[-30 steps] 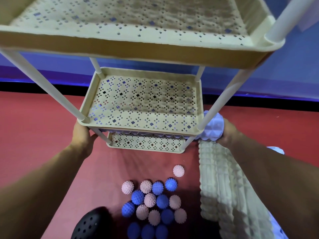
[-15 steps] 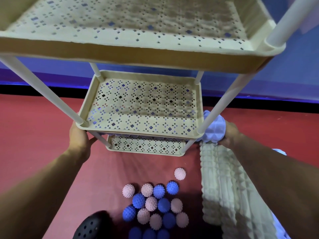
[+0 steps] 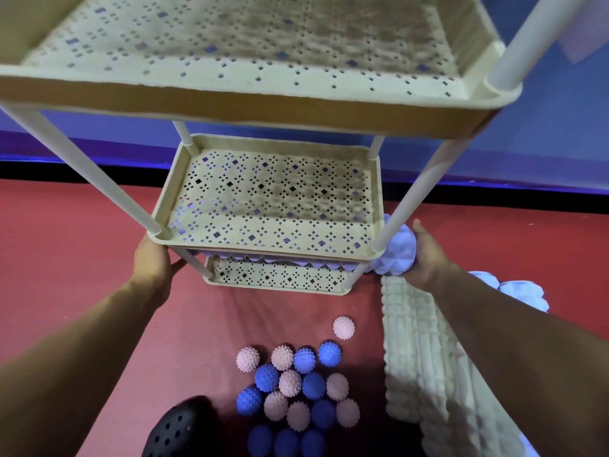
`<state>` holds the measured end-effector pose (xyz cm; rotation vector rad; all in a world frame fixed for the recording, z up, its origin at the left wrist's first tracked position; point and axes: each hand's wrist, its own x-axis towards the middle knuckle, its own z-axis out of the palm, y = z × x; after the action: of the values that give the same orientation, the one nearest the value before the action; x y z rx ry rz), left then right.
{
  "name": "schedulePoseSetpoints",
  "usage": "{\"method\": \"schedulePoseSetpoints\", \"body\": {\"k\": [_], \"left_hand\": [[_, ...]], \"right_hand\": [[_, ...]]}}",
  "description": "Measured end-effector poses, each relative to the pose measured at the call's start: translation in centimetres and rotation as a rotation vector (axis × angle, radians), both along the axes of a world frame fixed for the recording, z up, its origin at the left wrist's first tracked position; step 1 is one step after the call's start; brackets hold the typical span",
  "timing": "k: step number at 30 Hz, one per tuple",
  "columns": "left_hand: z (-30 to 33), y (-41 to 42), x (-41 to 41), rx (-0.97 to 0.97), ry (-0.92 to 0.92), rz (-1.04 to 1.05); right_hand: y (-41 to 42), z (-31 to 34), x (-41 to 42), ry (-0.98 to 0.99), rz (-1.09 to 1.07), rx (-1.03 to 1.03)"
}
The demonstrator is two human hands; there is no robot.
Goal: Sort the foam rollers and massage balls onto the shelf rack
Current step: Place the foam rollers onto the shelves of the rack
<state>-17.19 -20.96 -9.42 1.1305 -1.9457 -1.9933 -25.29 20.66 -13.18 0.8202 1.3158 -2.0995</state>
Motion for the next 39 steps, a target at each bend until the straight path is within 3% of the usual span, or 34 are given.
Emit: {"method": "schedulePoseSetpoints", "body": {"k": [3, 9, 11, 17, 21, 26, 35, 39], "left_hand": [[0.9, -0.3, 0.6, -0.022, -0.062, -0.016], [5.2, -0.5, 3.4, -0.26, -0.254, -0.015], [7.8, 0.8, 5.1, -0.36, -0.247, -0.121], [15.6, 4.4, 10.3, -0.599, -0.36, -0.628], [21.6, 8.0, 13.9, -0.775, -0.279, -0.819], [26.6, 14.1, 16.6, -0.973, -0.211, -0.972], [28.1, 28.6, 16.9, -0.968, -0.066, -1.164], [26.5, 33.9, 15.9, -0.931, -0.02, -1.208]], "right_hand": [[0.8, 0.8, 0.4, 0.006, 0.069, 0.03], [1.4, 6.3, 3.6, 0.108, 0.178, 0.603], [1.4, 9.4, 5.9, 0.24, 0.264, 0.81], [3.0, 16.9, 12.7, 0.469, 0.76, 1.172], [5.9, 21.7, 17.8, 0.535, 0.854, 1.292], [10.7, 24.8, 24.5, 0.502, 0.802, 1.394], [21.8, 21.2, 31.7, 0.316, 0.734, 1.291], [25.6, 16.7, 32.8, 0.197, 0.746, 1.236]]}}
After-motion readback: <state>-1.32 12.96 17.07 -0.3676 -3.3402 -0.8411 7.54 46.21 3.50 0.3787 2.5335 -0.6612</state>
